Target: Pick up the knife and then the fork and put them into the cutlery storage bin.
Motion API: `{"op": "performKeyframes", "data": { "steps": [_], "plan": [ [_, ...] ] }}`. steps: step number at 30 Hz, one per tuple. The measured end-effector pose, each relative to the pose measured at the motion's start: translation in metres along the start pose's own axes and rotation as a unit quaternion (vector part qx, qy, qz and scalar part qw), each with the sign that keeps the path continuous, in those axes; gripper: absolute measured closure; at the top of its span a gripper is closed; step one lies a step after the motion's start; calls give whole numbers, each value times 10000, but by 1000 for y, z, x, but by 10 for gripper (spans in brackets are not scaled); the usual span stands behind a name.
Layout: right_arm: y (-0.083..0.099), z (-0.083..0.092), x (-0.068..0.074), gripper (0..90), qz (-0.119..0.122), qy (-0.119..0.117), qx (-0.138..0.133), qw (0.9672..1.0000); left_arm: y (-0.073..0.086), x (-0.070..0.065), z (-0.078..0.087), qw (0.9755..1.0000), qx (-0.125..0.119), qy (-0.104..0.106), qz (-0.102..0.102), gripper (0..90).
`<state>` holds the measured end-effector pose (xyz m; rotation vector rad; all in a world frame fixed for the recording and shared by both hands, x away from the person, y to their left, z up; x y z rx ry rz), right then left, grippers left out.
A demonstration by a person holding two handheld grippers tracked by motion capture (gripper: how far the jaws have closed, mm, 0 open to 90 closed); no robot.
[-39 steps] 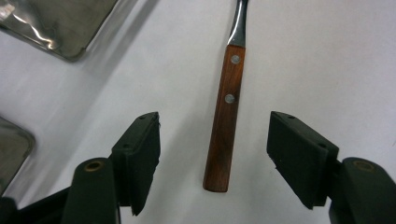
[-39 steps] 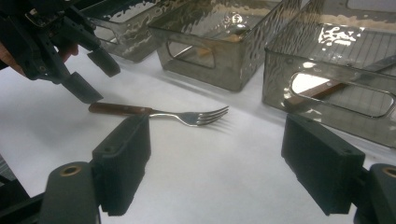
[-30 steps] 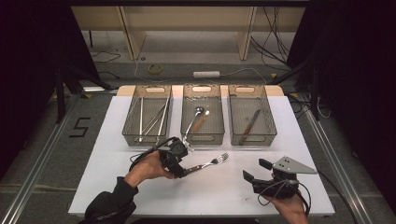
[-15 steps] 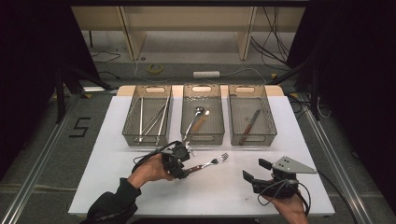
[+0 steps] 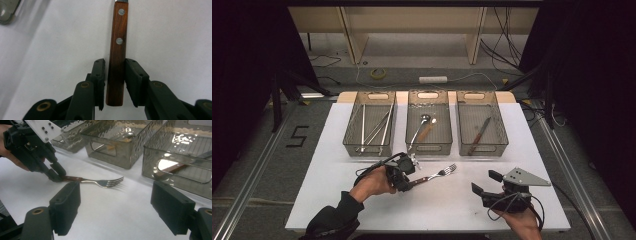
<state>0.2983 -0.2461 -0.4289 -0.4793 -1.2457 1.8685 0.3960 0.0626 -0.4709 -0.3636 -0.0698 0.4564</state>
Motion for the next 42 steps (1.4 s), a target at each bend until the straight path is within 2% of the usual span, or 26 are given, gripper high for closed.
{"op": "performKeyframes", "data": {
  "steps": [9,17,22,24,26,32,36,39,42],
  "plan": [
    [0,0,0,250,6,-1,0,10000,1,-2,0,9998,-55,11,-215,748],
    [0,0,0,250,26,-10,0,10000,1,-1,2,9998,-168,81,-112,752],
    [0,-1,0,251,21,-8,-1,10000,-2,-5,17,9990,-365,250,-95,752],
    [-1,-2,2,251,42,-21,-5,10000,-5,-8,24,9986,-450,236,-132,751],
    [-2,-2,4,251,82,-70,-11,9999,-6,-13,29,9985,-436,251,-204,752],
    [-5,-9,14,251,276,-199,14,9994,-8,-19,35,9983,-501,195,-237,752],
    [-8,-15,21,251,402,-362,51,9985,-8,-21,45,9973,-682,225,-154,753],
    [-11,-21,29,251,625,-548,120,9965,-6,-22,51,9966,-749,289,-161,752],
    [-13,-29,39,253,932,-732,202,9927,-5,-24,55,9962,-769,352,-182,752]
  ]
}}
Point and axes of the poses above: each handheld gripper's, and its own axes: z roughly backward along the jaws, y roughly out of its underside, x roughly to its left, the point moved 1 cm from there along -z, roughly forward along the jaws, and after that the axes turned 3 degrees about -x, right-handed, at the moved point
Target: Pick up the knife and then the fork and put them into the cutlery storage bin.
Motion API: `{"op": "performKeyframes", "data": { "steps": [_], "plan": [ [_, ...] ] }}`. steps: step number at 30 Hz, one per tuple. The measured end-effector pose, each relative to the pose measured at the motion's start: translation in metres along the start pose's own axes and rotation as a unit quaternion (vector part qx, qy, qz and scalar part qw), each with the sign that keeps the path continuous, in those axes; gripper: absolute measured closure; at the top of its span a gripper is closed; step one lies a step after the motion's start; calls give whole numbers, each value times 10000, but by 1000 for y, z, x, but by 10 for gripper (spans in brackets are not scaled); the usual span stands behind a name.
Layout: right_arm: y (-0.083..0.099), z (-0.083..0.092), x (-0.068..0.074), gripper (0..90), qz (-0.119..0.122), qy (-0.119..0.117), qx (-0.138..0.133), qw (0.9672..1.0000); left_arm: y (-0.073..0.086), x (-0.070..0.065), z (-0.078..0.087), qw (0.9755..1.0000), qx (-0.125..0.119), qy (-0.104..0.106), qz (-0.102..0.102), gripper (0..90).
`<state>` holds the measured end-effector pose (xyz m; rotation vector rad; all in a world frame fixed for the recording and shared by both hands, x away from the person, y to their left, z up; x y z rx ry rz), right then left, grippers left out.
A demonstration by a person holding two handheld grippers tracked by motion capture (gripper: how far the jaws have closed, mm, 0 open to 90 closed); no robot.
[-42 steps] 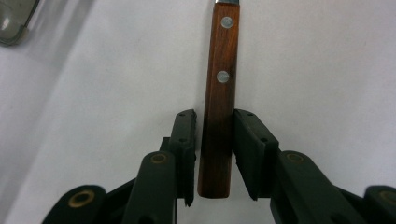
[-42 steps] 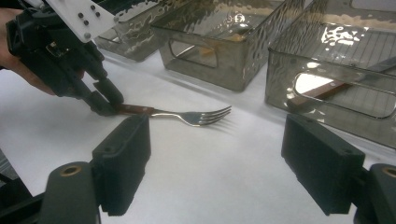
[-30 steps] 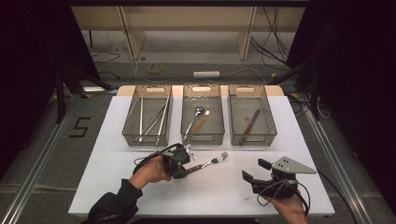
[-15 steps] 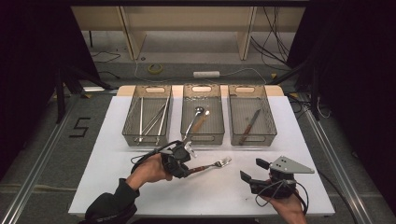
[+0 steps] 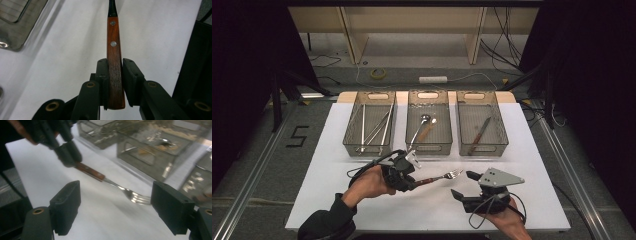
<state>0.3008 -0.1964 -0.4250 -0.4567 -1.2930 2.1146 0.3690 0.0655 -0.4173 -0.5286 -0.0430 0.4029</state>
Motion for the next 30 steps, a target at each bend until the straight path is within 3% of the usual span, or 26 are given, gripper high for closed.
{"op": "performKeyframes", "data": {
  "steps": [8,13,19,23,30],
  "plan": [
    [-12,-33,19,253,609,-426,256,9969,2,-6,8,9999,-53,120,67,752],
    [-12,-56,29,253,1105,-417,554,9915,2,-10,13,9998,-65,185,103,752],
    [-12,-74,37,264,1399,-587,711,9859,5,-13,15,9996,-42,252,131,752],
    [-10,-85,43,289,1688,-566,856,9803,6,-16,16,9994,-42,309,139,752],
    [-6,-94,49,461,2285,-457,991,9674,6,-17,16,9993,-13,322,178,752]
  ]
}}
Point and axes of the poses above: each handheld gripper's, and its own axes: z roughly backward along the jaws, y roughly out of its underside, x roughly to its left, the point moved 1 cm from there along -z, roughly forward along the jaws, and after that the axes turned 3 degrees about -x, right-handed, at the moved point
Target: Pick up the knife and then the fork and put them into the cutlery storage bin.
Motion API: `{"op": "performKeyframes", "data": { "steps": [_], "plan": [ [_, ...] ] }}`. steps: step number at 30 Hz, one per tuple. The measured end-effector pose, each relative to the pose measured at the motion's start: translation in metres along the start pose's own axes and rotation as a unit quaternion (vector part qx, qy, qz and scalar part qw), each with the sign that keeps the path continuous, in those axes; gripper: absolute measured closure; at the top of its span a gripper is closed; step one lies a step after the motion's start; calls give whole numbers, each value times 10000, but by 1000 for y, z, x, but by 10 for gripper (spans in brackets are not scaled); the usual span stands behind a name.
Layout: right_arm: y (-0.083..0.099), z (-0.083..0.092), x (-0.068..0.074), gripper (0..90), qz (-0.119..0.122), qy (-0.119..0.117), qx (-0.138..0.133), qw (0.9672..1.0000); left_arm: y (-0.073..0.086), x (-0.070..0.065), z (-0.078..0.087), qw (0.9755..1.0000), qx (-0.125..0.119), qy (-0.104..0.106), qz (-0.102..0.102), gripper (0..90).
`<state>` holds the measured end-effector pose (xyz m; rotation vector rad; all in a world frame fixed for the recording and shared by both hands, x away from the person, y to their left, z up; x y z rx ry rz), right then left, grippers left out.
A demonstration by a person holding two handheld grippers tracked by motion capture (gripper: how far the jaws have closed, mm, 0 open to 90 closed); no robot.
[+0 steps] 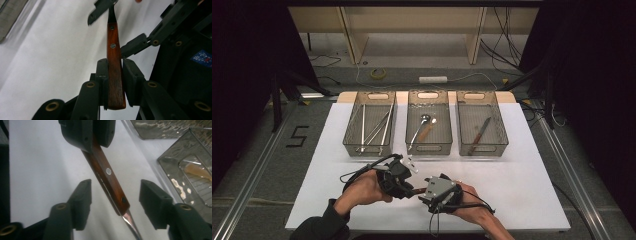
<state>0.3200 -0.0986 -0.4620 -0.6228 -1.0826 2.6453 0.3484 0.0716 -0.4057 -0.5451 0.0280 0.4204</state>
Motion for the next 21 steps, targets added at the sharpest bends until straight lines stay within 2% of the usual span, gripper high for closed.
{"op": "performKeyframes", "data": {
  "steps": [4,9,13,14,15,16,19,21],
  "plan": [
    [0,-4,2,541,233,4,26,9997,0,-1,0,10000,-12,10,-27,752],
    [0,-2,2,688,459,40,-3,9989,1,0,3,9999,-101,13,53,752],
    [-1,1,3,722,803,65,-11,9967,2,2,6,9994,-284,140,144,750],
    [-2,3,2,726,953,87,10,9954,2,3,7,9994,-270,170,114,750],
    [-2,3,3,732,971,92,-20,9952,1,3,8,9993,-308,161,95,749],
    [-2,4,3,741,1116,132,-19,9937,1,2,9,9989,-423,155,159,749],
    [-3,5,4,772,1201,75,21,9927,0,3,12,9986,-524,115,-3,742],
    [-3,6,5,788,1321,93,47,9912,-1,4,13,9984,-561,88,15,727]
  ]
}}
Point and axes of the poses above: each handheld gripper's, and its own axes: z roughly backward along the jaws, y roughly out of its underside, x roughly to its left, the point moved 1 cm from there along -z, roughly forward along the jaws, and after that the axes turned 3 degrees about -x, right-handed, at the moved point
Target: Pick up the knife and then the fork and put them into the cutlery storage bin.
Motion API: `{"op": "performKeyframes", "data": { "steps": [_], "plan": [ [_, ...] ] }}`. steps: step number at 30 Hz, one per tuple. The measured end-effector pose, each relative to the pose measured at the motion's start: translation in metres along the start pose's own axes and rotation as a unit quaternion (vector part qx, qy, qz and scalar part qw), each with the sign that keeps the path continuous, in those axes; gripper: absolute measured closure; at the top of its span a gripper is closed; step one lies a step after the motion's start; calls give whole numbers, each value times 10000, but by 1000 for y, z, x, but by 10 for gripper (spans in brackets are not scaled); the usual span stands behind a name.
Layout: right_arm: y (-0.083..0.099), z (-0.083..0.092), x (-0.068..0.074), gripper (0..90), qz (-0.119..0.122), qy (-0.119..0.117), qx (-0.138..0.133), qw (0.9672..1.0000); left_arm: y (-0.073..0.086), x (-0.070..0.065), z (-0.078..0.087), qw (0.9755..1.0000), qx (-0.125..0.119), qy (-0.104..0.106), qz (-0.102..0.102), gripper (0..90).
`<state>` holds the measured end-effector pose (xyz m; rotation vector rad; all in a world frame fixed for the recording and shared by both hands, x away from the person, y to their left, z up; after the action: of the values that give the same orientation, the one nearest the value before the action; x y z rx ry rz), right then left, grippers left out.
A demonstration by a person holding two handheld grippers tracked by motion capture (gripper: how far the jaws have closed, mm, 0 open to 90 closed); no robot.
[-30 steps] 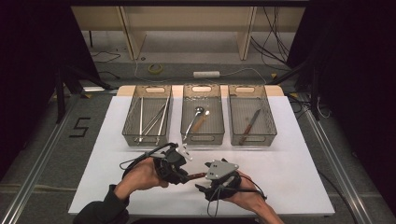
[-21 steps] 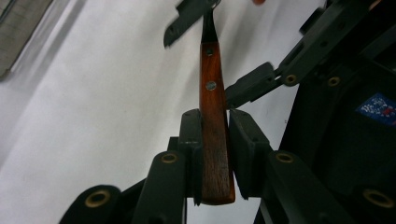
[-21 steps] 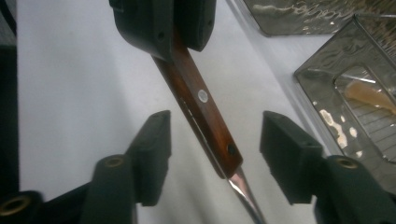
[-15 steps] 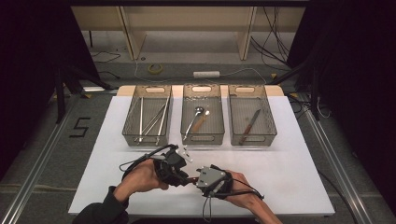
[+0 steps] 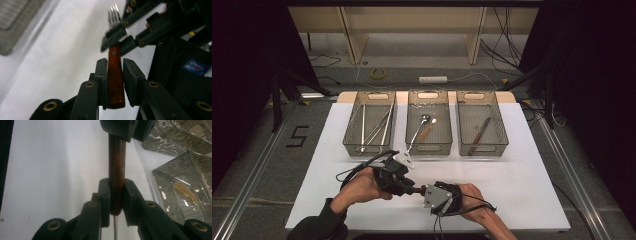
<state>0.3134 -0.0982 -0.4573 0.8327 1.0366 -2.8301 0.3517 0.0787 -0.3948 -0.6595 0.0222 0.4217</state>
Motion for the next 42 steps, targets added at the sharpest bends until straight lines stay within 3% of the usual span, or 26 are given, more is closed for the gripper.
{"op": "performKeyframes", "data": {
  "steps": [2,3,4,9,14,18,22,26,30,32,34,38,42],
  "plan": [
    [-1,2,-2,791,48,39,3,10000,0,0,2,10000,-72,-64,-13,693],
    [-2,3,-3,792,16,82,16,10000,0,0,2,9998,-167,-91,5,612],
    [-1,5,-4,793,-36,100,22,9999,0,2,5,9998,-202,-77,-46,578],
    [3,14,-12,795,-99,194,55,9997,0,7,14,9971,-716,-256,97,375],
    [9,20,-16,796,-212,237,98,9994,0,8,25,9903,-1246,-571,238,274],
    [13,25,-21,797,-268,305,116,9991,3,11,35,9810,-1741,-771,383,244],
    [22,32,-31,797,-568,445,119,9973,10,13,37,9764,-1911,-915,411,225],
    [30,42,-44,798,-1024,588,87,9930,20,16,34,9723,-2037,-1052,447,218],
    [36,50,-55,798,-1495,721,27,9861,30,17,34,9679,-2188,-1161,435,214],
    [40,53,-61,798,-1731,745,-32,9821,37,18,36,9646,-2308,-1185,462,212],
    [43,56,-66,799,-1944,749,-80,9780,46,20,38,9597,-2464,-1237,551,212],
    [48,61,-75,799,-2403,743,-138,9677,61,24,38,9528,-2683,-1194,768,212],
    [53,63,-83,800,-2701,754,-139,9598,74,27,38,9475,-2797,-1274,882,197]
  ]
}}
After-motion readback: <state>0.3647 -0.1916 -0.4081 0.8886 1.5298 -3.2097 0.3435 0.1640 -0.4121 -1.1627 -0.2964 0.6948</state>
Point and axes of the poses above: each handheld gripper's, and its own axes: z roughly backward along the jaws, y roughly out of its underside, x roughly to its left, the point moved 1 cm from there along -z, roughly forward along the jaws, and after that the axes turned 3 degrees about -x, right-handed, at the moved point
